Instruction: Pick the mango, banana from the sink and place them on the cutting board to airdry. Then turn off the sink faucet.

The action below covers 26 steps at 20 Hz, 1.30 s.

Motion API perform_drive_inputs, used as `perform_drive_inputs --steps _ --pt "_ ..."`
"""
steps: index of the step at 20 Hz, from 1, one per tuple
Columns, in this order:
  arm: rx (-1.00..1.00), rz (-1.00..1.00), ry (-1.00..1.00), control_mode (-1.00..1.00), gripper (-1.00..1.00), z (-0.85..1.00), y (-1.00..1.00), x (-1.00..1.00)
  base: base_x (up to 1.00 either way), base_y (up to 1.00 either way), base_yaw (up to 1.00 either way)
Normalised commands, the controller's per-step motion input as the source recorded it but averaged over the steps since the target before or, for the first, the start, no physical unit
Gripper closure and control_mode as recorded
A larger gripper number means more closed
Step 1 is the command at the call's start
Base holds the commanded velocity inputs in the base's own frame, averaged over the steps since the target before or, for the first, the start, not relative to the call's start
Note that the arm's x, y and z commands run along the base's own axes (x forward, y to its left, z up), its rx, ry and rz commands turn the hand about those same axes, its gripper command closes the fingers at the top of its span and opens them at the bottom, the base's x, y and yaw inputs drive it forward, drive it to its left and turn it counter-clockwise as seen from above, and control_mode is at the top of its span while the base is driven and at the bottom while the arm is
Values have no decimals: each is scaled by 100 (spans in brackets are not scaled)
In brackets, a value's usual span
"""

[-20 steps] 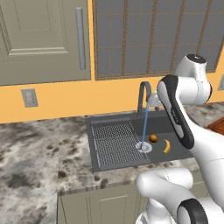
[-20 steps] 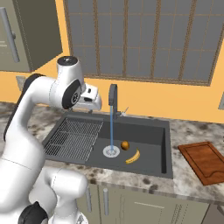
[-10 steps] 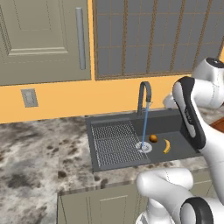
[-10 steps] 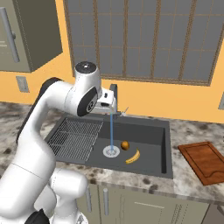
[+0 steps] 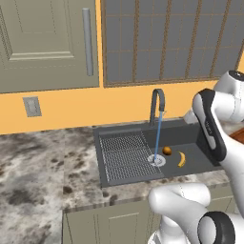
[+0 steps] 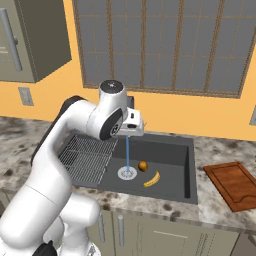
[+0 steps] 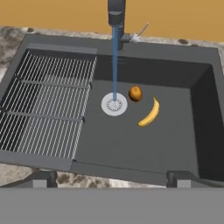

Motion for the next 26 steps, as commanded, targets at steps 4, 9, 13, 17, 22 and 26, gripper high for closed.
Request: perform_drive_inputs --steps 4,9,13,17,22,26 --pt "0 1 0 -100 -100 -31 -4 8 0 0 0" --pt "0 1 0 -100 -100 -24 -7 7 0 0 0" --pt "0 0 0 -100 -100 -21 -14 9 0 0 0" --pt "0 0 0 -100 -100 -24 -11 15 0 0 0" --pt "0 0 0 -100 -100 -24 -13 18 0 0 0" --pt "0 0 3 -100 -100 -24 -18 7 0 0 0"
